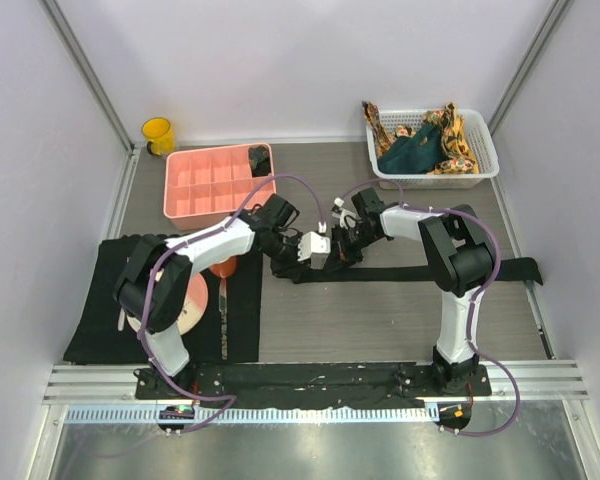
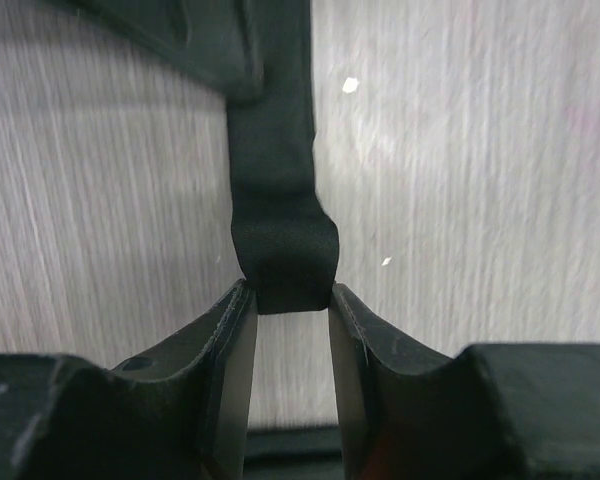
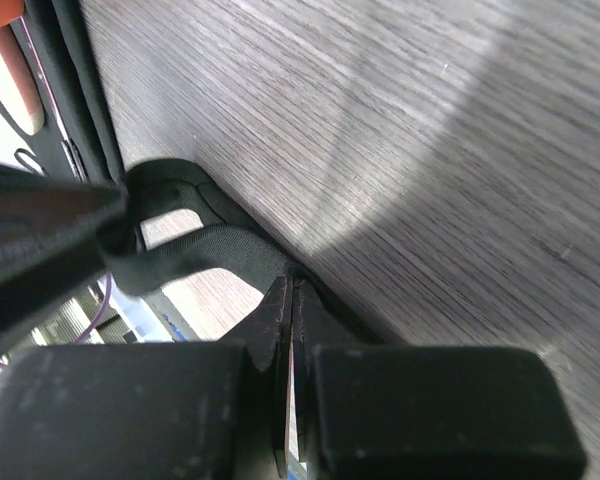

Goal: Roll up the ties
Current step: Roll the tie at the center of the board.

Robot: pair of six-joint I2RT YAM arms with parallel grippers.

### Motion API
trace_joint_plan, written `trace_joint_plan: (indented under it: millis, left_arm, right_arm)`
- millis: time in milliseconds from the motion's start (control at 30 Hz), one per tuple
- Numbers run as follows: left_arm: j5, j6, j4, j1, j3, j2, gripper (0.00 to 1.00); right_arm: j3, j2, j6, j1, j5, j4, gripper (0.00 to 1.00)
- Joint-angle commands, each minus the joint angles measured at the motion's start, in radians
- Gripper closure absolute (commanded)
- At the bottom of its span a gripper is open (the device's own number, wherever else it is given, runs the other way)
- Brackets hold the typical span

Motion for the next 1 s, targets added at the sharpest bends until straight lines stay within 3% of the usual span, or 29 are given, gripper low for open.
trace_joint_plan:
  millis: [0, 300, 633, 967]
  left_arm:
    - [0.002, -0.068, 0.043, -0.052, 0.052, -0.017, 0.62]
    - [-0.082, -0.109, 0.049, -0.095, 0.121, 0.087, 0.60]
    - [-0.085, -0.104, 0.035, -0.095, 0.132, 0.119, 0.60]
    - [-0.068, -0.100, 0.029, -0.095, 0.147, 0.135, 0.60]
  right_arm:
    - [0.036, -0.002, -0.033, 0.005, 0.046, -0.023, 0.97]
    - [0.038, -0.065, -0.036, 0.000, -0.019, -0.064, 0.93]
    - [-0.021, -0.124, 0.002, -0.023, -0.157, -0.025, 0.63]
    - [-0.018, -0.056, 0.090, 0.008, -0.166, 0.113, 0.61]
